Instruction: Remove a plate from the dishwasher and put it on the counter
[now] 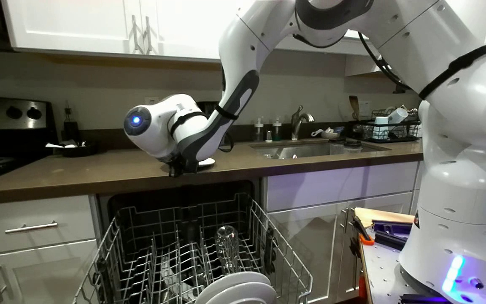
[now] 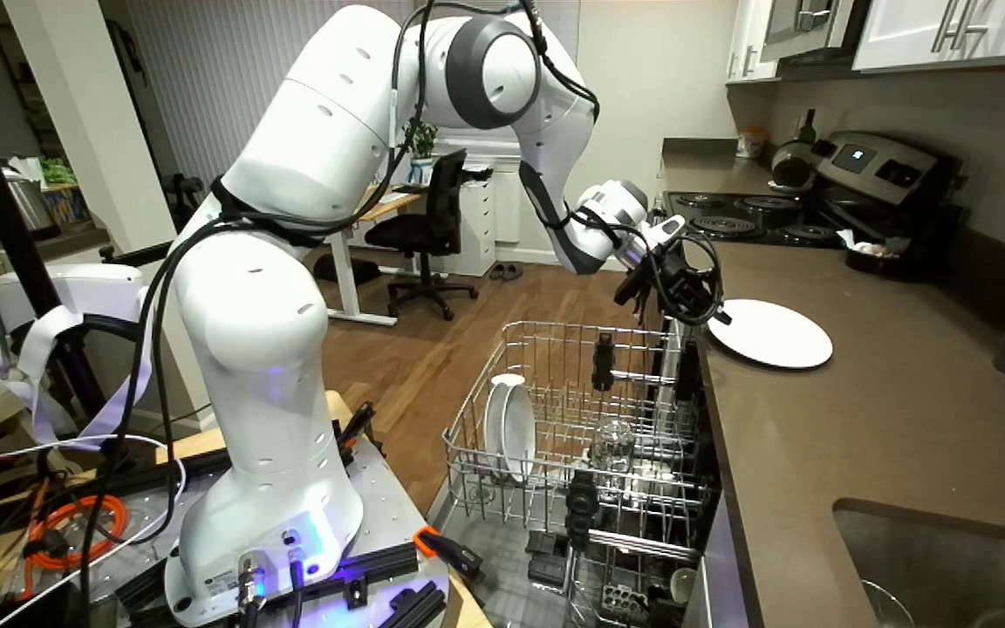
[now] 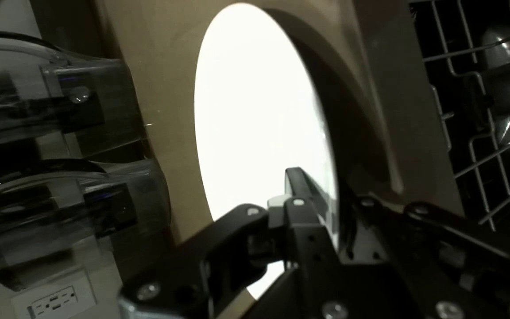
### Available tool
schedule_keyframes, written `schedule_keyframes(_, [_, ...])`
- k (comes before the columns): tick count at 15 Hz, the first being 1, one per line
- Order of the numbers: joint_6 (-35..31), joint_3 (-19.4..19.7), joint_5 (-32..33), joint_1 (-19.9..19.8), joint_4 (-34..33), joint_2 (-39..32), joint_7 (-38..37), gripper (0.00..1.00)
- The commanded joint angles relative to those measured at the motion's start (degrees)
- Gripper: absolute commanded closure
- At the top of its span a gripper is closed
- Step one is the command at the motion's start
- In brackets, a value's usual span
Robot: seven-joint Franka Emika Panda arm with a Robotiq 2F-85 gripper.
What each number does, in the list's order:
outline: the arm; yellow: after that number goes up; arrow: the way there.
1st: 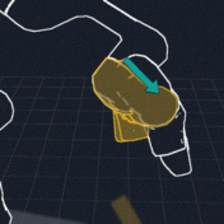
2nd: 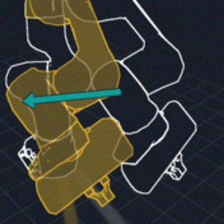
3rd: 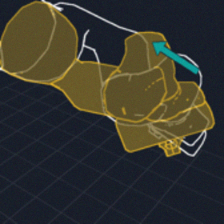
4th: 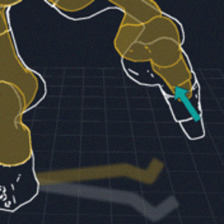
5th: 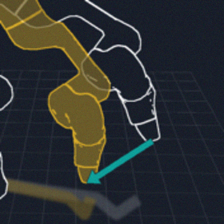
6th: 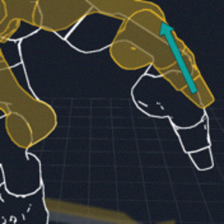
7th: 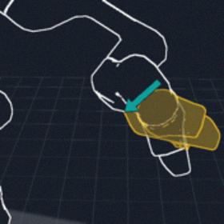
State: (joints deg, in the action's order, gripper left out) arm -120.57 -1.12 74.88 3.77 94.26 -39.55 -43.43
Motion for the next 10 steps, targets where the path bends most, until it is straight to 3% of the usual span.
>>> schedule_keyframes(1, [-2.41,-0.34,-4.01,-1.14,-2.82,-3.01,3.18,0.70])
schedule_keyframes(2, [-2.49,-0.23,-4.52,-1.07,-3.09,-3.29,3.49,0.61])
schedule_keyframes(3, [-2.39,-0.14,-5.20,-1.00,-3.24,-3.19,3.91,0.64])
schedule_keyframes(5, [-2.48,0.13,-6.46,-0.97,-3.43,-2.92,5.14,0.57])
schedule_keyframes(8, [-3.62,-0.33,-8.94,-1.41,-2.14,-1.33,7.84,0.36])
schedule_keyframes(10, [-4.80,-0.58,-10.17,-1.85,-0.76,0.46,9.71,0.28])
